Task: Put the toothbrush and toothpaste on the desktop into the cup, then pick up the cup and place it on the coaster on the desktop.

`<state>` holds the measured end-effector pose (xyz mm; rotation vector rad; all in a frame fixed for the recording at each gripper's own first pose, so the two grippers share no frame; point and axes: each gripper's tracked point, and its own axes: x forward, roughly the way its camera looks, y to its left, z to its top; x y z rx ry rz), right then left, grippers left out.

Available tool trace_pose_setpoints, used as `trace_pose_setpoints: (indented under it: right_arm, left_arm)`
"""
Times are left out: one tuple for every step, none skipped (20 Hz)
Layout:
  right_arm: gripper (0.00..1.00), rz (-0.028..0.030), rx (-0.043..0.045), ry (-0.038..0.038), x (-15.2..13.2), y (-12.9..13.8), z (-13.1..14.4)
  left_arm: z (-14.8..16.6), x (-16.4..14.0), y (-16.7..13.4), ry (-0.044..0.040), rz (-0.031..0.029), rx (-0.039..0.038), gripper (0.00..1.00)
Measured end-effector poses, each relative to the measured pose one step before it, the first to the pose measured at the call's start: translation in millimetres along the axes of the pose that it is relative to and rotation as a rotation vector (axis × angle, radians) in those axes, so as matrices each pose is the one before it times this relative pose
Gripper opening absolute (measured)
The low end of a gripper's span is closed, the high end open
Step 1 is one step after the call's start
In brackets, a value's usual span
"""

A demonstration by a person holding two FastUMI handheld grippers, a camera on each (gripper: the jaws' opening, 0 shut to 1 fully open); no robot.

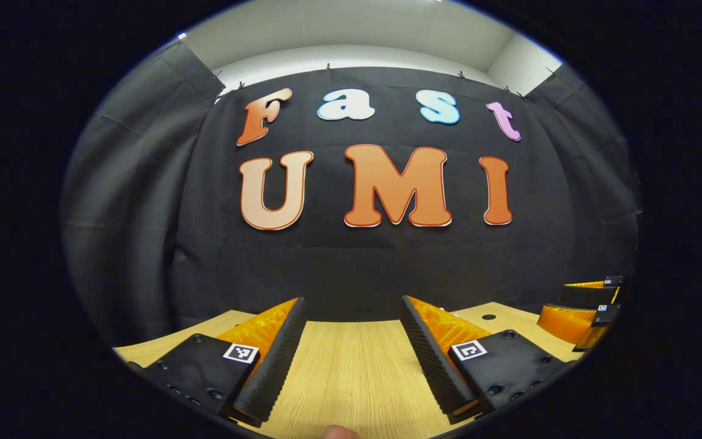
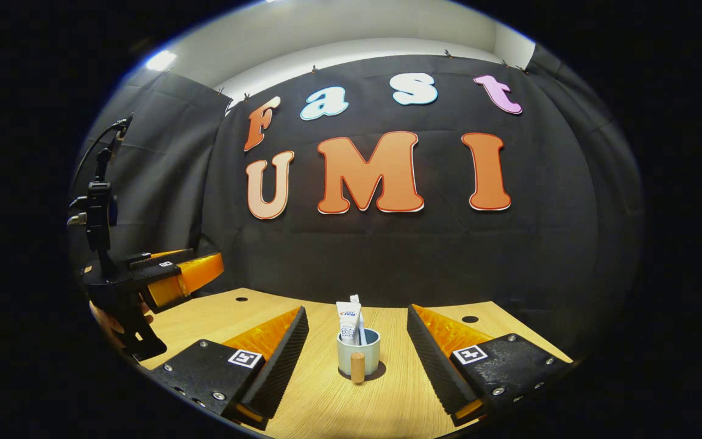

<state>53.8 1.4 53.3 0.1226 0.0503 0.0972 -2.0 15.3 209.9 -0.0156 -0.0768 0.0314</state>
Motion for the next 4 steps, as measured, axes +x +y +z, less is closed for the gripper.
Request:
trace_pose_setpoints:
  right_arm:
    - [1.0, -0.0005, 0.00877, 0.00716, -0.24, 0.0, -1.91]
    - [0.98, 0.0038, 0.00744, 0.00153, -0.45, 0.42, -0.57]
    - [0.98, -0.00188, 0.00209, -0.00352, -0.65, -0.67, 1.04]
    - [0.98, -0.00074, -0.00182, -0.00457, 0.44, -0.29, 1.26]
  left_arm:
    - [1.78, -0.75, 3.57, -0.00379, 0.00764, 0.00189, 1.0]
    - [-0.03, 1.33, 1.45, -0.00212, 0.00155, 0.00139, 1.0]
    - [-0.26, -0.44, 1.08, 0.00384, -0.0009, -0.00041, 1.0]
    - [-1.78, -1.88, -0.4, 0.00254, 0.00283, 0.00056, 1.0]
